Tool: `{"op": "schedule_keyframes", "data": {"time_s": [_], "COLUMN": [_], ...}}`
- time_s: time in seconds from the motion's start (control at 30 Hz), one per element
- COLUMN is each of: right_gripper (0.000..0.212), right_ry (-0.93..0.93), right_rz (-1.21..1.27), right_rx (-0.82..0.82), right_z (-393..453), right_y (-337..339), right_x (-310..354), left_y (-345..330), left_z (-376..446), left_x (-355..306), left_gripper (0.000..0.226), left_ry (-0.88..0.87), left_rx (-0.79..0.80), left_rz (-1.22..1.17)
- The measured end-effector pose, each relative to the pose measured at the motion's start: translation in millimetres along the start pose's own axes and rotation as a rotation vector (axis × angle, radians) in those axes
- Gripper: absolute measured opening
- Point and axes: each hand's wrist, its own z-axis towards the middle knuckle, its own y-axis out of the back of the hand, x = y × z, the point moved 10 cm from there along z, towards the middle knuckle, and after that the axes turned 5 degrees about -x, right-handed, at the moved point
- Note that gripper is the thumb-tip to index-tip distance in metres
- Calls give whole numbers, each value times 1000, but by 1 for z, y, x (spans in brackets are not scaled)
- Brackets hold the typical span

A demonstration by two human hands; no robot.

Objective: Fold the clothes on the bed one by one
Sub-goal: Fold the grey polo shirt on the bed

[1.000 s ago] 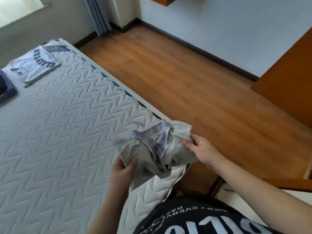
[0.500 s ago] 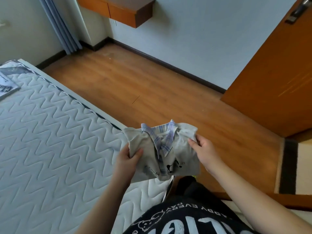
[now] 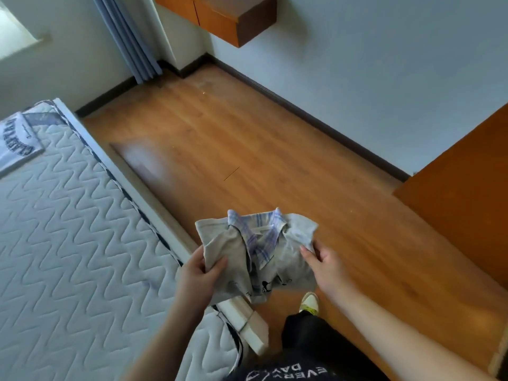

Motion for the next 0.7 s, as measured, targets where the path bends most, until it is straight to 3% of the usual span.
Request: {"op": "schedule_keyframes", "data": {"time_s": [0.3, 0.4, 0.6, 0.7], "right_gripper": [13, 14, 39, 27], "right_ry": [-10, 16, 82, 94], "right_rz": [31, 20, -99, -118], "right_rx": [13, 25, 102, 117], "right_z": [101, 120, 167, 193], "right_y": [84, 85, 61, 41], "right_x": [54, 67, 99, 118], "left_y": [-71, -78, -65, -51], "left_z": [50, 66, 102, 127], "left_x": [-58, -61, -63, -63], "left_gripper": [34, 34, 39, 41], "left_ry": [26, 40, 45, 75], "left_rx": [-52, -71, -118, -156], "left_rz": [-64, -86, -116, -148]}}
